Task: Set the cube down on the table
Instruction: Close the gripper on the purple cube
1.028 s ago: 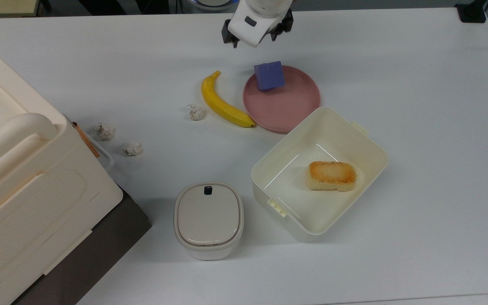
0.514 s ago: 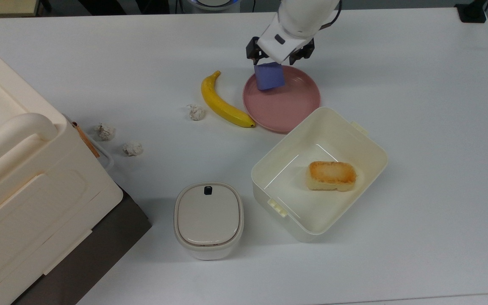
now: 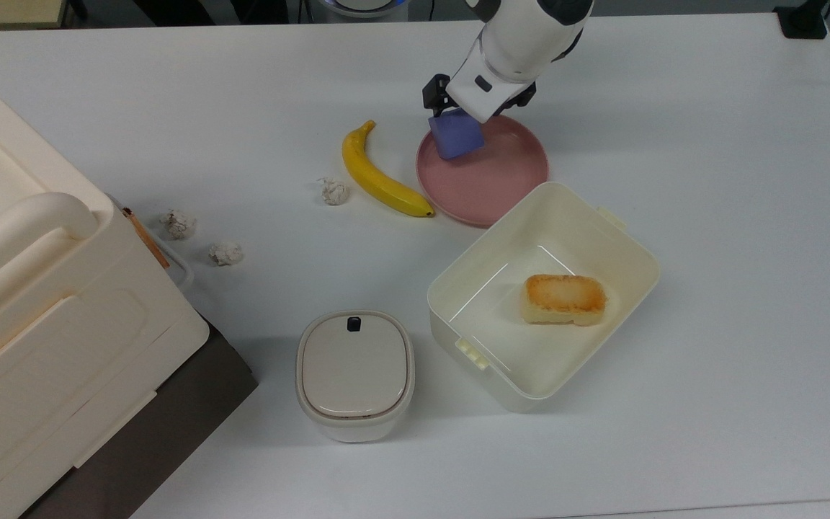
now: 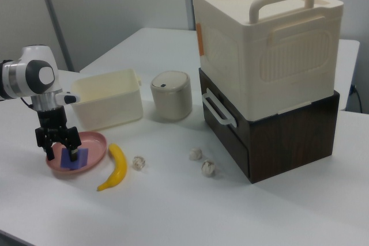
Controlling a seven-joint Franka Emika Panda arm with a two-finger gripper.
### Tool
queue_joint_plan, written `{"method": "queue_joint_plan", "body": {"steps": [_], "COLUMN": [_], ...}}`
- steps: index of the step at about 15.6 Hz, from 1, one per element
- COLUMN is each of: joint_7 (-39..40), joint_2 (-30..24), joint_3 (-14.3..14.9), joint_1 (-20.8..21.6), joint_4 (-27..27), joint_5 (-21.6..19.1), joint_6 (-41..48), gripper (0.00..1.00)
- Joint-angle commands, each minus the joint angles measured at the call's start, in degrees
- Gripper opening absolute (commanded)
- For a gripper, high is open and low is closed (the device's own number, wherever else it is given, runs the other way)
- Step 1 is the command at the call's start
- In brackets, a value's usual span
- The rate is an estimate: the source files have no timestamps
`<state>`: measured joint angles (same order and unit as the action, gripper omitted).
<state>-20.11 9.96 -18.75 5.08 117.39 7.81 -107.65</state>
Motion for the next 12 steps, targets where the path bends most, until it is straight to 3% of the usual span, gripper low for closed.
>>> {"method": "queue_joint_plan", "body": {"steps": [1, 4, 6, 8, 10, 12], "joint_7": [-1.3, -1.3, -1.3, -1.2, -1.3, -1.3], "joint_2": [0.1, 0.1, 0.1, 0.2, 0.9, 1.2], "joint_3": [-0.1, -0.1, -0.1, -0.1, -0.1, -0.1], "joint_1": [-1.1, -2.8, -3.1, -3.2, -3.2, -3.2], "joint_4": [-0.3, -0.7, -1.1, -1.1, -1.1, -1.2], "joint_5": [2.4, 3.1, 3.1, 3.1, 3.1, 3.1], "joint_6": [-1.5, -1.4, -1.5, -1.5, -1.5, -2.6], "gripper": [1.00, 1.00, 0.93, 0.75, 0.66, 0.46]}}
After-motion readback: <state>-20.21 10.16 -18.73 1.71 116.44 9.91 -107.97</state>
